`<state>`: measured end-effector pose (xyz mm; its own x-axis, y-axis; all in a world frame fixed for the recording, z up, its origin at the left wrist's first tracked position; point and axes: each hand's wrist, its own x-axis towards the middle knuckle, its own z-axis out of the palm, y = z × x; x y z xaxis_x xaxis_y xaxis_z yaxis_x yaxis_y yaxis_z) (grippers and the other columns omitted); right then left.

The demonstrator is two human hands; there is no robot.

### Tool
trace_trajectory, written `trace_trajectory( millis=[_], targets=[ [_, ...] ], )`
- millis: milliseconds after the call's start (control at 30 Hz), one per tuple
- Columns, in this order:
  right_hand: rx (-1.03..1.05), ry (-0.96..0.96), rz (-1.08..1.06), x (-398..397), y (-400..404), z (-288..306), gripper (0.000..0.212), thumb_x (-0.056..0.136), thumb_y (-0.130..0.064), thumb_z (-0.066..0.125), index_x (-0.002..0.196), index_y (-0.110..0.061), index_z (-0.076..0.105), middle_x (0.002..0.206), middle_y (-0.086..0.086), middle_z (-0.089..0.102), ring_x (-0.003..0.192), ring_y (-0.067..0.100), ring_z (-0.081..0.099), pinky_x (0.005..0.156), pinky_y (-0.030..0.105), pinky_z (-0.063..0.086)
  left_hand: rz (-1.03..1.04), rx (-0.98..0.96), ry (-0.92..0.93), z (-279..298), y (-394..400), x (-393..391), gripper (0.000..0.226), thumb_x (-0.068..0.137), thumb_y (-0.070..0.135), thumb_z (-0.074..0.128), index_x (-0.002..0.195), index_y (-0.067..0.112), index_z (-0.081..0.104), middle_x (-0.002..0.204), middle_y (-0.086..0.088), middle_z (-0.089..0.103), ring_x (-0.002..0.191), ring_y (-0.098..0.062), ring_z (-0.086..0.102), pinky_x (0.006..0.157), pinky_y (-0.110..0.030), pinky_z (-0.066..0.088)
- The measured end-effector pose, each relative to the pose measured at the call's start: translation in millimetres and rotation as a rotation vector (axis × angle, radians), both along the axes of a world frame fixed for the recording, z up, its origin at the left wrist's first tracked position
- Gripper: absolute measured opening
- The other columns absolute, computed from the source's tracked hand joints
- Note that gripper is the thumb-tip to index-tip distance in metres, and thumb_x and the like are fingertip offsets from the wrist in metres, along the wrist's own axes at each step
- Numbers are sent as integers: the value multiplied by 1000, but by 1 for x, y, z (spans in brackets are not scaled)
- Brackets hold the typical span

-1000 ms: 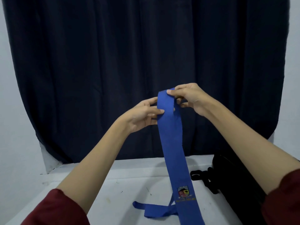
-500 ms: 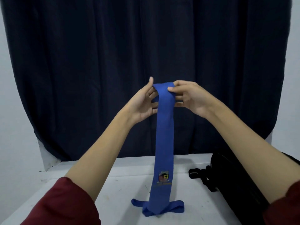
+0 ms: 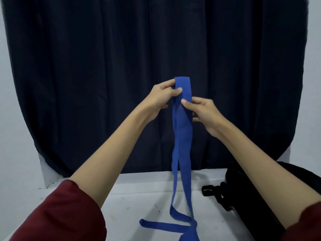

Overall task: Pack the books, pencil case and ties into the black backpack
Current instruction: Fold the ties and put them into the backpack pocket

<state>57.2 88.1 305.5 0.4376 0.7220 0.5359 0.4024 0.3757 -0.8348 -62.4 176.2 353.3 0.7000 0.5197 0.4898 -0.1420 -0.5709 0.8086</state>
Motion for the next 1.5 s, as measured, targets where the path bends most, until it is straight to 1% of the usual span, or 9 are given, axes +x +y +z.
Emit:
trace_trajectory(
  millis=[200, 300, 533, 667, 767, 933, 1100, 1267, 1500],
  targets=[
    [16, 29, -122, -1, 0, 8, 21, 92, -24, 61, 95, -6, 71, 89, -2, 70, 79, 5, 63, 62, 14, 46, -109, -65, -70, -7, 8, -1, 30, 102, 31, 39, 108, 15, 64, 100, 1, 68, 94, -18, 67, 88, -33, 53],
    [-102, 40, -113, 2, 2, 1, 23, 89, -28, 65, 102, -10, 71, 105, -1, 70, 99, 13, 62, 79, 25, 47, -92, -11, -125, -3, 6, 1, 26, 100, 27, 46, 99, 11, 67, 89, 2, 68, 83, -12, 67, 80, -25, 54],
    [35, 189, -74, -2, 0, 9, 16, 90, -11, 61, 96, 1, 69, 92, 6, 72, 83, 16, 67, 75, 27, 53, -84, -83, -193, -7, 6, 1, 40, 94, 44, 51, 121, 17, 64, 125, 0, 63, 115, -19, 59, 102, -35, 44],
    [99, 245, -51, -5, -4, 29, 9, 89, -12, 62, 91, -7, 70, 89, 2, 71, 79, 13, 66, 72, 24, 51, -175, -212, 92, -51, 14, 6, 77, 76, 69, 57, 136, 22, 49, 134, -2, 57, 124, -25, 52, 108, -44, 37],
    [99, 254, -75, -4, -2, 39, 10, 88, -13, 63, 96, -8, 67, 90, 1, 69, 80, 13, 63, 76, 26, 48, -317, -217, 268, -76, 7, 9, 57, 90, 52, 53, 131, 12, 53, 125, -5, 64, 115, -24, 61, 100, -40, 47],
    [6, 156, -168, -1, 1, 31, 15, 90, -27, 61, 91, -12, 65, 85, -2, 68, 75, 12, 62, 67, 26, 49, -401, -438, 78, -69, -7, 11, 33, 101, 9, 39, 130, 2, 51, 118, -12, 66, 99, -22, 68, 83, -30, 57],
    [-190, 110, -150, 6, -10, 1, 42, 86, -57, 56, 88, -16, 64, 77, -3, 67, 64, 15, 62, 66, 29, 46, -324, -619, -94, -36, -12, 10, 38, 99, -1, 30, 132, 1, 48, 131, -13, 58, 109, -22, 63, 73, -28, 56],
    [-172, -57, -87, 0, -9, -14, 20, 84, -28, 70, 83, -11, 60, 70, -6, 59, 64, 8, 51, 63, 22, 43, -308, -652, -178, -12, -12, 4, 37, 100, 1, 29, 134, 1, 42, 134, -13, 55, 123, -28, 54, 78, -35, 53],
    [-293, -83, -74, -5, -8, -28, 28, 80, -18, 74, 60, -14, 55, 71, -11, 65, 74, 1, 58, 67, 19, 42, -248, -604, -244, 7, -4, -5, 36, 97, -3, 35, 133, 2, 42, 114, -11, 65, 95, -23, 68, 72, -35, 57]
  ],
)
